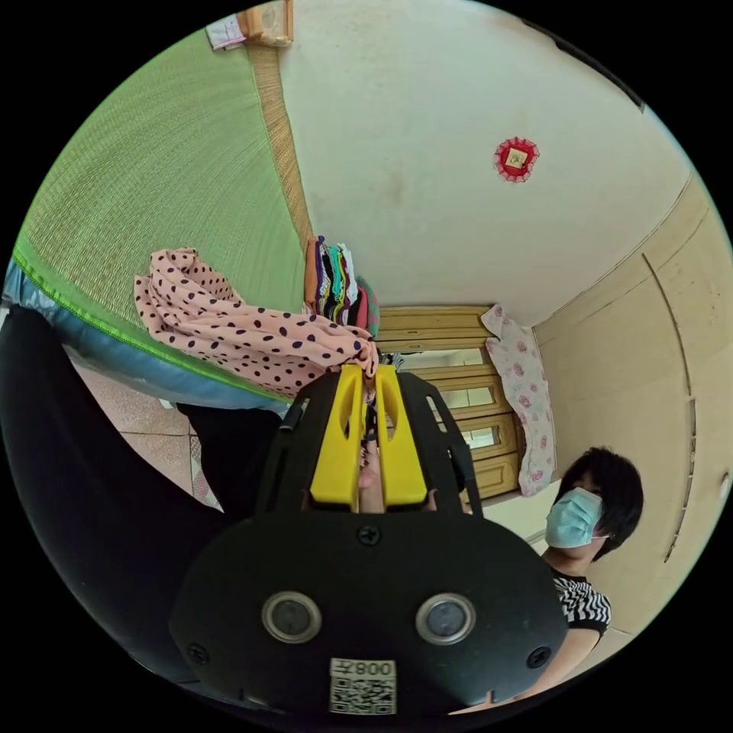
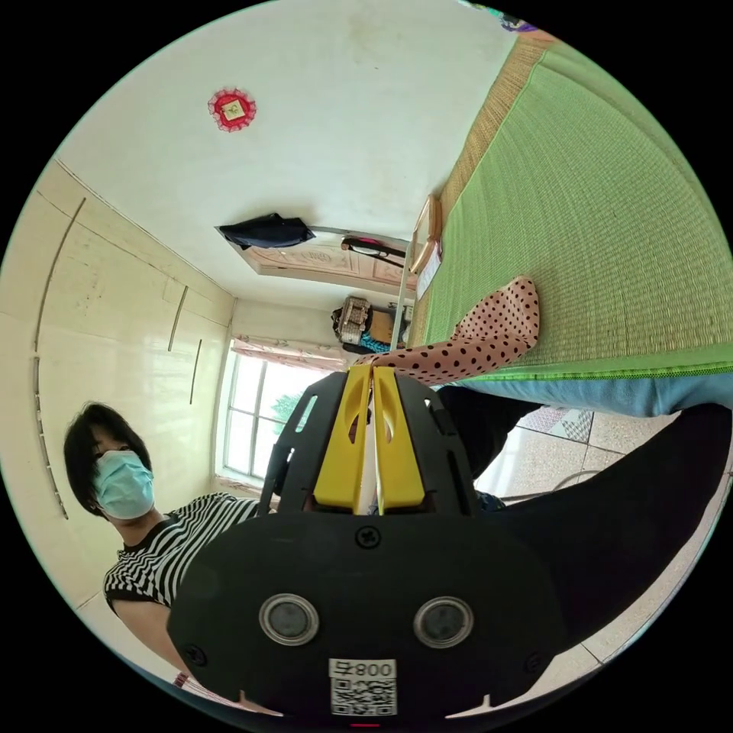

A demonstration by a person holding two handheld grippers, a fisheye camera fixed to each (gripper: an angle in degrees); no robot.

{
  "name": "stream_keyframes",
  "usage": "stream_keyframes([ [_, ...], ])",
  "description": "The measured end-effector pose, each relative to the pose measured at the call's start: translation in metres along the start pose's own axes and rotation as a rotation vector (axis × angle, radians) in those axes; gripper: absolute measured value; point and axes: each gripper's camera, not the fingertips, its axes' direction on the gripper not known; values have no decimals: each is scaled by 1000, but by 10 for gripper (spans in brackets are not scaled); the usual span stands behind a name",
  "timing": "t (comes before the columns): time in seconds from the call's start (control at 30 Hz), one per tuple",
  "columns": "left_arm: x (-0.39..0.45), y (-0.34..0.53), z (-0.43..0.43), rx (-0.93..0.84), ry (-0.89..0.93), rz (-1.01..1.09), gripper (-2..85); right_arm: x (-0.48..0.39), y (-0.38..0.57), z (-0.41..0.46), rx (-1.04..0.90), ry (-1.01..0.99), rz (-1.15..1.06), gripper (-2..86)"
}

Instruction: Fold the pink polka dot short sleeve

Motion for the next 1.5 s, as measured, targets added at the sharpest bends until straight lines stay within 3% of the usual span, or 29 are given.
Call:
stream_keyframes([
  [0.37, 84, -102, 112, -115, 20, 114, 29, -46, 24, -90, 90, -17, -146, 2],
  [0.73, 134, -288, 312, -281, 33, 136, 30, -58, -14, -203, 238, 27, -183, 1],
  [0.93, 152, -436, 443, -314, 4, 137, 28, -52, -117, -266, 271, 86, -167, 1],
  [1.07, 184, -549, 531, -303, -27, 197, 29, -71, -243, -311, 276, 160, -211, 1],
  [1.23, 287, -710, 681, -252, -13, 389, 30, -135, -390, -379, 323, 210, -337, 2],
  [1.4, 393, -791, 818, -239, -10, 651, 30, -202, -479, -470, 420, 299, -482, 2],
  [1.5, 403, -811, 906, -275, 3, 714, 30, -193, -481, -524, 479, 412, -472, 1],
])
